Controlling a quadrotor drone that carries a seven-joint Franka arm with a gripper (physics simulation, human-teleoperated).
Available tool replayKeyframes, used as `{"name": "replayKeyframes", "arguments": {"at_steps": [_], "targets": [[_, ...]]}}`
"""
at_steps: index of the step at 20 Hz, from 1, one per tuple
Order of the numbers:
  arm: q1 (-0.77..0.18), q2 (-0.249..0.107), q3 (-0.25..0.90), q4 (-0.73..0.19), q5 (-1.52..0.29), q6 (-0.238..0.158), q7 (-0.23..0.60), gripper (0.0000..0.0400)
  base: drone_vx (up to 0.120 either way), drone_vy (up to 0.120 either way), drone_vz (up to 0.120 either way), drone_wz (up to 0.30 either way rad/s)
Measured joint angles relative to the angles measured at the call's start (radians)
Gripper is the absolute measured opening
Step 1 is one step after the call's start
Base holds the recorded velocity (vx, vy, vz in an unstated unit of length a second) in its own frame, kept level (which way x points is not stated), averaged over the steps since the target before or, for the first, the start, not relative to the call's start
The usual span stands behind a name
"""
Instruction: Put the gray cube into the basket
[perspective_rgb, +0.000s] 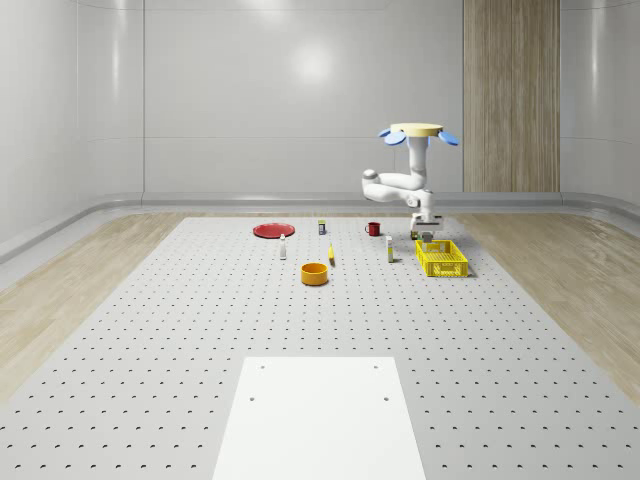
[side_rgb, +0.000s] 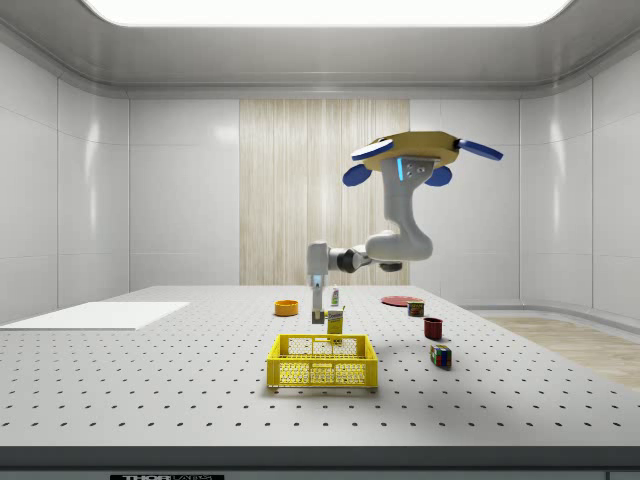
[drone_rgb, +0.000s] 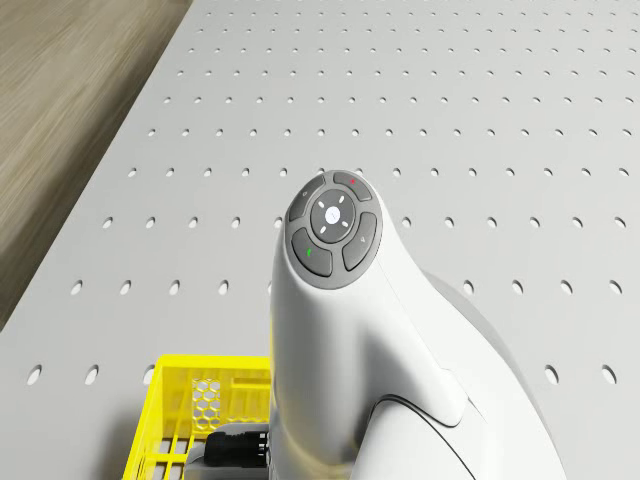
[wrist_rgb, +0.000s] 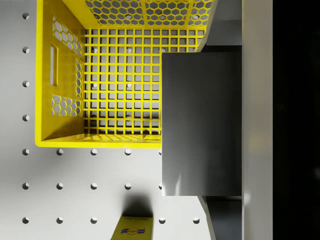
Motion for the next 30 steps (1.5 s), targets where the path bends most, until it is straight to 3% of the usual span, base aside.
{"name": "replayKeyframes", "arguments": {"at_steps": [14, 21, 30], "targets": [[-0.003, -0.013, 0.002, 0.001, 0.005, 0.012, 0.002, 0.0250, 0.000, 0.120, -0.097, 0.000], [-0.004, -0.019, 0.002, 0.001, 0.007, 0.018, 0.003, 0.0250, 0.000, 0.006, -0.074, 0.000], [-0.018, -0.025, -0.087, 0.021, -0.075, 0.055, 0.004, 0.0250, 0.000, 0.000, 0.000, 0.000]]}}
